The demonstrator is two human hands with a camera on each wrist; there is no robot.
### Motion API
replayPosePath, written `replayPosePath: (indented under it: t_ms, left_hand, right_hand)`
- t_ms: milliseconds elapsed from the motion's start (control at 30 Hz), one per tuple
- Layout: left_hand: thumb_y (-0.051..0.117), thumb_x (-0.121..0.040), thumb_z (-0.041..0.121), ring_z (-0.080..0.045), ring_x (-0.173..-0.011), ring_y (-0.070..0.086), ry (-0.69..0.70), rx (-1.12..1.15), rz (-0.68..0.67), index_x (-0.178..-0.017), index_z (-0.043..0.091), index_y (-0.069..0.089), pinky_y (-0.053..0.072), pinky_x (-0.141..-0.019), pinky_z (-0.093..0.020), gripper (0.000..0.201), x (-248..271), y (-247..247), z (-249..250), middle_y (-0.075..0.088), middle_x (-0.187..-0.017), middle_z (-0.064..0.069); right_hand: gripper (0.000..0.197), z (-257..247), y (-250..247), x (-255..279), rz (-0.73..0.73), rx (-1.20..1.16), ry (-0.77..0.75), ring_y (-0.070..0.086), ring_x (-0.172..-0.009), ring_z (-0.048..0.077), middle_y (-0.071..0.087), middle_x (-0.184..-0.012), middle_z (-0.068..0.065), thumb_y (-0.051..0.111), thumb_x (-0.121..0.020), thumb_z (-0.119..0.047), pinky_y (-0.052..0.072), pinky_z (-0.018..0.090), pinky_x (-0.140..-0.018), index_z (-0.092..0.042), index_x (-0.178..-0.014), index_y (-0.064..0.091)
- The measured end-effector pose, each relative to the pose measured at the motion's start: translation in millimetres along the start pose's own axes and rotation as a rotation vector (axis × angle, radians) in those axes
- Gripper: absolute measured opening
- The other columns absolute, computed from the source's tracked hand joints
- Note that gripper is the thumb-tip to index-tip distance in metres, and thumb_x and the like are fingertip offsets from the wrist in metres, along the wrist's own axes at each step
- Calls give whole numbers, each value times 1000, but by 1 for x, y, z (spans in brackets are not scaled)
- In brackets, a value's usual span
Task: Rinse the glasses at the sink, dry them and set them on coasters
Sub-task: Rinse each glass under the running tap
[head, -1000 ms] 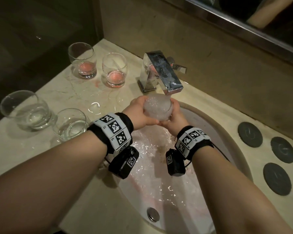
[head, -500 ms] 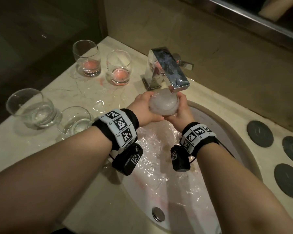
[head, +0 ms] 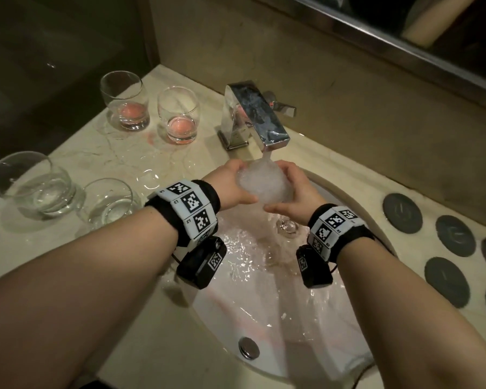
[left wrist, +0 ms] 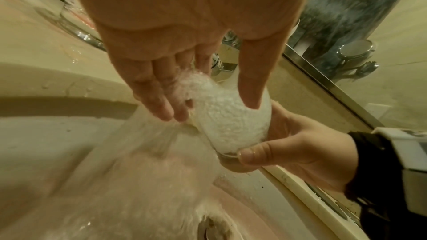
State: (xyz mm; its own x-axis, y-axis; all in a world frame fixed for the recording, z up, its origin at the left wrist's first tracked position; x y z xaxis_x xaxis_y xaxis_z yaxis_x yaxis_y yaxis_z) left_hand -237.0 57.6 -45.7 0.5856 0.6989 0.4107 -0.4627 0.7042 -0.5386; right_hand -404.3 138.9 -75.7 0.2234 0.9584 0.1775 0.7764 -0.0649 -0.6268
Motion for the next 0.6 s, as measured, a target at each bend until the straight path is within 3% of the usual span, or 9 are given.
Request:
replayPosePath:
  t_ms: [133,267,433,600]
  left_hand:
    - [77,-75,30,-22,-117,52,-7,-35,-1,-139,16,39,41,-102,-38,75,6,8,0,52,-133,-4]
    - [73,-80,26,-13,-101,53,1,71,-26,-128,13,51,41,-93,-25,55,16,17,1,58,-121,-3]
    - [65,-87,22,-17,-95,57,-10,282,-75,-117,7,60,47,-74,-25,34,32,25,10,62,-112,-9]
    - [58,-92,25,-16,-103,57,-16,477,-93,-121,8,56,47,-81,-24,34,53,24,16,61,-115,-6]
  right_hand:
    - [87,-14,-22,12,-43,288,2,42,-119,16,41,-126,-1,85,-64,-25,38,34,-102,-20,-137,38]
    - [85,-31,-39,23,-92,561,24,39,-115,17,39,-119,0,82,-66,-27,44,33,-93,-31,-138,38]
    - [77,-70,-47,40,-153,1062,-140,36,-112,23,36,-123,2,71,-73,-15,43,33,-85,-35,-139,35]
    - [74,-109,-55,54,-139,1252,-263,33,-117,23,34,-129,3,64,-79,-9,38,35,-91,-35,-141,32]
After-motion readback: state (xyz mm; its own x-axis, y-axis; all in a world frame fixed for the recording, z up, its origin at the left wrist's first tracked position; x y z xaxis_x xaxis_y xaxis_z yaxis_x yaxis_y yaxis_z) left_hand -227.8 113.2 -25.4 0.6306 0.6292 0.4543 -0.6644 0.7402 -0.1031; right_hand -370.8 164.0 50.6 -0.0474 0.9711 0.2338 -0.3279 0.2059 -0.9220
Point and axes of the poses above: each hand's wrist, its own x-axis away from the middle knuckle, its own y-axis out of the palm, z = x × y, the point moved 1 cm from there along -x, towards the middle knuckle
